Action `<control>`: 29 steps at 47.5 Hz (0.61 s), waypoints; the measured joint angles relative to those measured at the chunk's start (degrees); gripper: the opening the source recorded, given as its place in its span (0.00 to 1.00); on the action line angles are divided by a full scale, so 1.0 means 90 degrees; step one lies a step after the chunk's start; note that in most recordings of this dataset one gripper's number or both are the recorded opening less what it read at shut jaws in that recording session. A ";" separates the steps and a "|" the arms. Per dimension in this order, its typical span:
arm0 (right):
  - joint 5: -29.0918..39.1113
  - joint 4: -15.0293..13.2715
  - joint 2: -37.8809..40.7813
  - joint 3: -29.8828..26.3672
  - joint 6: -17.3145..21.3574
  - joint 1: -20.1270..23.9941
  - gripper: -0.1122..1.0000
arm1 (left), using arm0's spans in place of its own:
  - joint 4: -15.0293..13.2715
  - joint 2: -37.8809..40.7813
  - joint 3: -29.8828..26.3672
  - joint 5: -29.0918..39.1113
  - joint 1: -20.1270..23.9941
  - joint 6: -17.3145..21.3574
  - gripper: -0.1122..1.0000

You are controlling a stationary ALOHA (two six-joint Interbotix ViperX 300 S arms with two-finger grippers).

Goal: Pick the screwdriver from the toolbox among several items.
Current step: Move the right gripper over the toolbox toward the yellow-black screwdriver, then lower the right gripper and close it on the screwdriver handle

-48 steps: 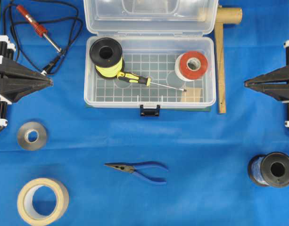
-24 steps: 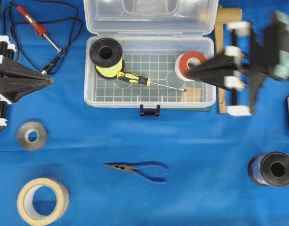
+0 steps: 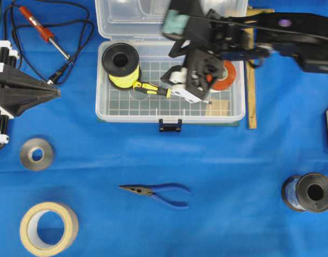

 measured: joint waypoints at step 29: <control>0.0078 0.0000 0.2451 -0.0850 0.0254 -0.0117 0.79 | 0.0000 0.0010 0.0000 -0.0010 0.0000 0.0029 0.10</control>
